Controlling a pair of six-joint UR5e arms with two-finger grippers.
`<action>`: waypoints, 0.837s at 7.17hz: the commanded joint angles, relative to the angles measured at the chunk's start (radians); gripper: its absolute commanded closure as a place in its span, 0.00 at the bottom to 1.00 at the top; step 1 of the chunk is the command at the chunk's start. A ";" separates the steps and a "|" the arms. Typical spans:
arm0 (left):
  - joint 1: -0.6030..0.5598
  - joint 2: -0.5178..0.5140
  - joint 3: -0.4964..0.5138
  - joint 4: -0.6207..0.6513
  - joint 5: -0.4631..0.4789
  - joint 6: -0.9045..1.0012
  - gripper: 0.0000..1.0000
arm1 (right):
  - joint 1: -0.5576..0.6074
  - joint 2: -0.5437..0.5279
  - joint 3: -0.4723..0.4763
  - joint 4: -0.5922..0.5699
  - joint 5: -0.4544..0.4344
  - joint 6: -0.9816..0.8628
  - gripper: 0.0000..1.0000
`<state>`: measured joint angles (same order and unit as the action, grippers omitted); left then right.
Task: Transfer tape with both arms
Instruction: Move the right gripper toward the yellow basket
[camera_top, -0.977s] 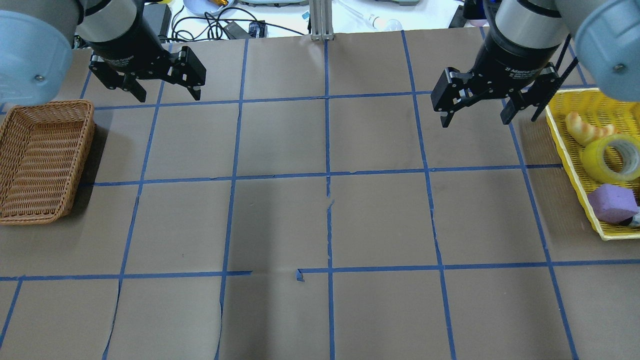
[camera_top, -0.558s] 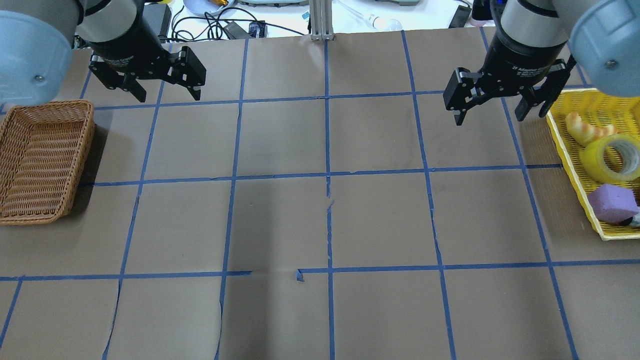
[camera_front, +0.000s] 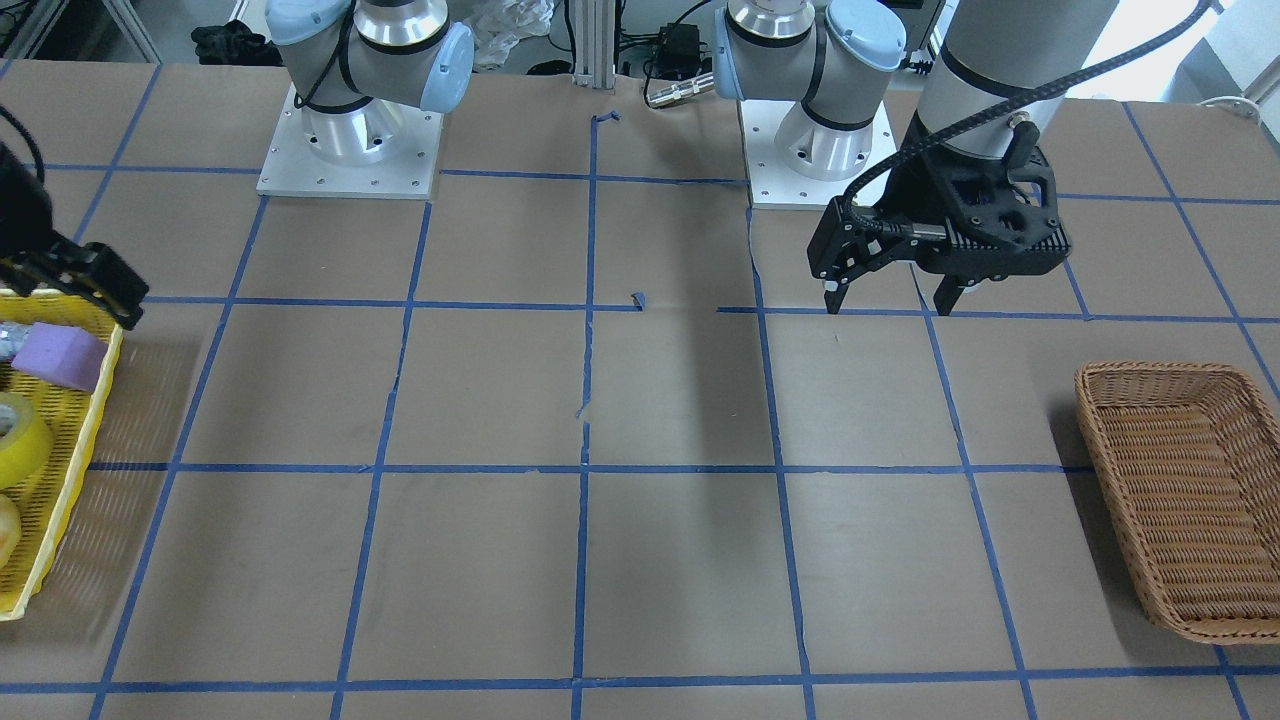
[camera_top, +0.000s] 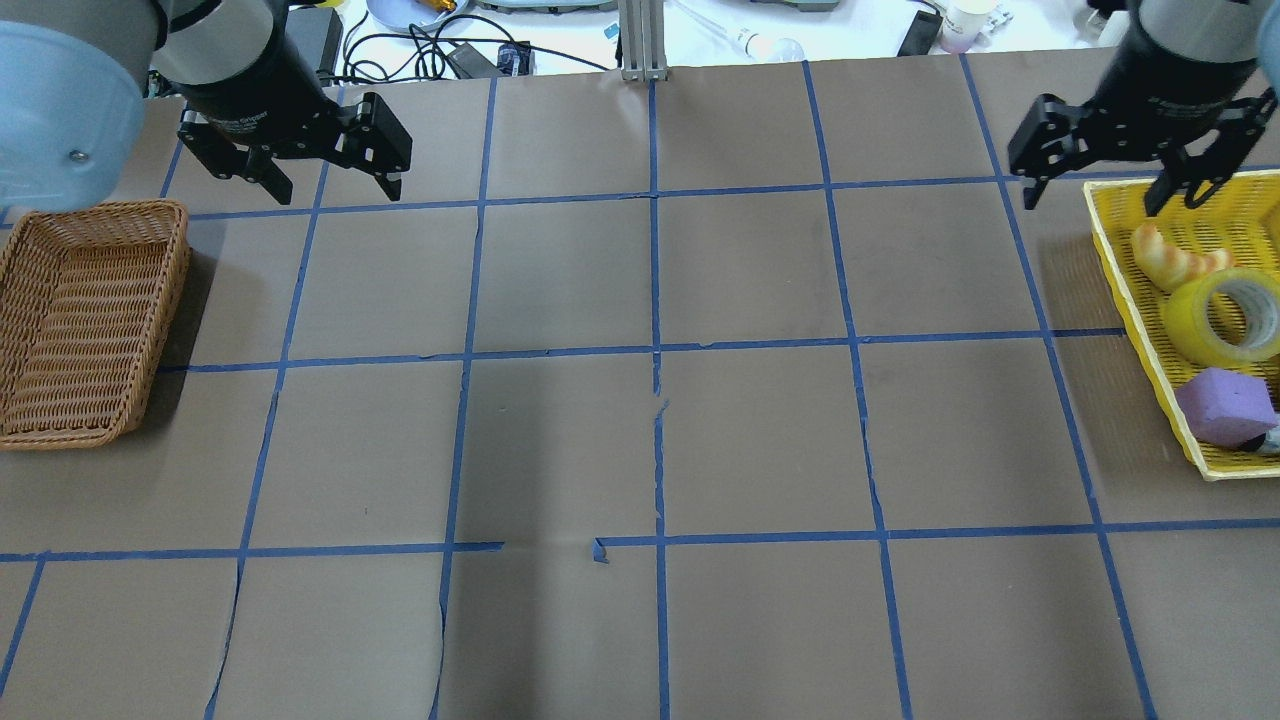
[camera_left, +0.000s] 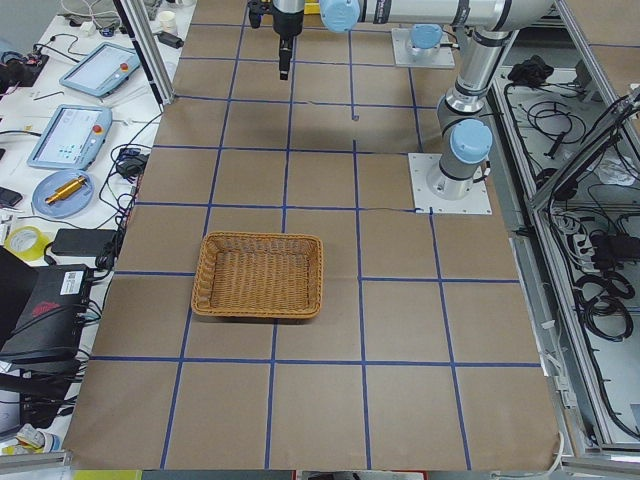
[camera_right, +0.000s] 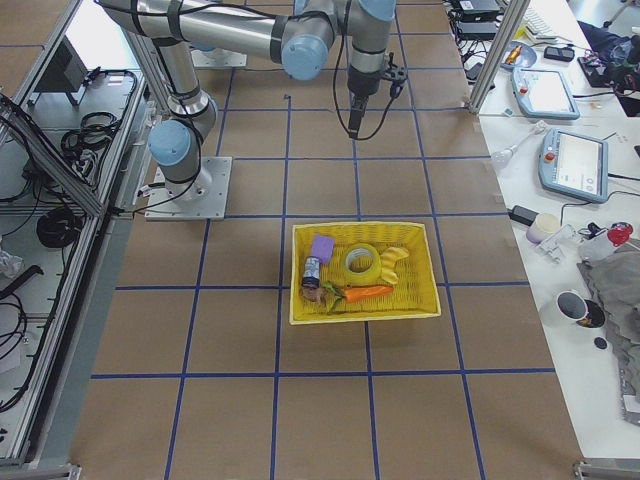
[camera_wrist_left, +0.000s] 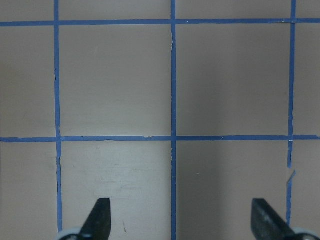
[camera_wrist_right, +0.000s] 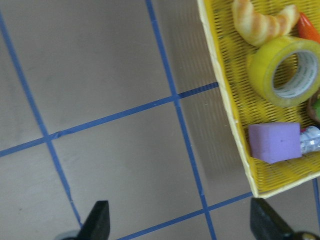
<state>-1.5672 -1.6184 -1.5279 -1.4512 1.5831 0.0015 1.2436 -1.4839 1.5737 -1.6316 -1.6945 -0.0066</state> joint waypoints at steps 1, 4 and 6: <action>0.001 0.000 0.000 0.002 0.000 0.000 0.00 | -0.113 0.092 0.000 -0.128 -0.080 -0.025 0.00; 0.000 0.000 0.000 0.002 0.000 0.000 0.00 | -0.286 0.236 0.079 -0.347 -0.070 -0.090 0.00; -0.001 0.000 0.000 0.002 -0.002 0.000 0.00 | -0.294 0.255 0.222 -0.590 -0.080 -0.087 0.00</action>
<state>-1.5675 -1.6184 -1.5279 -1.4496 1.5827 0.0015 0.9610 -1.2412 1.7164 -2.0833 -1.7705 -0.0943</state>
